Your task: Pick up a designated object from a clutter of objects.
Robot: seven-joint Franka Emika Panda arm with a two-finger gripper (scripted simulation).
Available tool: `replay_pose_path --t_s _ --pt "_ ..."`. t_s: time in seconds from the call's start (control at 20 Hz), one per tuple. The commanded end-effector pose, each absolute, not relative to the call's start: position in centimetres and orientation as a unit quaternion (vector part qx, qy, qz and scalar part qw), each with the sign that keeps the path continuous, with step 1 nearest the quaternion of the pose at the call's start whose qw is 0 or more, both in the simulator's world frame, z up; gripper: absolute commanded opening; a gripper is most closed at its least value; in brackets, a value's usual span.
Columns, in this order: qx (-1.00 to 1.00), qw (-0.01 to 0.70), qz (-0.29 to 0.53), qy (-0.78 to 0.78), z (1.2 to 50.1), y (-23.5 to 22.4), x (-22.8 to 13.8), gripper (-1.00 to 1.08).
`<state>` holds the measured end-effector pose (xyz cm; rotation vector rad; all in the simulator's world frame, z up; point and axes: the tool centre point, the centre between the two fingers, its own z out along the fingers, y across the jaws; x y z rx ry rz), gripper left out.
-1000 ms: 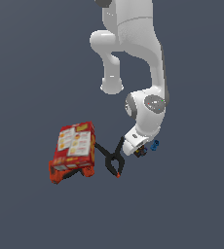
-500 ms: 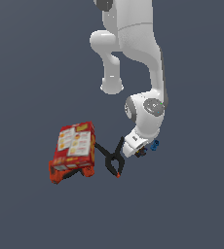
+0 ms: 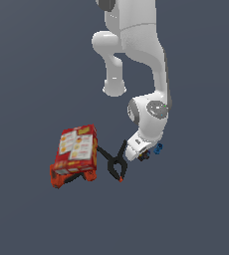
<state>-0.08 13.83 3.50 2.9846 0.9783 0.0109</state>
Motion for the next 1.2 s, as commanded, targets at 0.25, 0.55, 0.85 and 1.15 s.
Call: replay_pose_path --t_s 0.25,0.55,0.85,1.15 --pt "0.95 0.0 0.004 0.311 5.8 12.8 0.5 -1.0" --pt "0.95 0.0 0.003 0.312 10.0 11.0 1.6 -1.0" --pt "0.95 -0.001 0.003 0.312 15.8 8.5 3.1 -1.0" --pt "0.95 -0.001 0.002 0.312 22.0 5.9 4.7 -1.0"
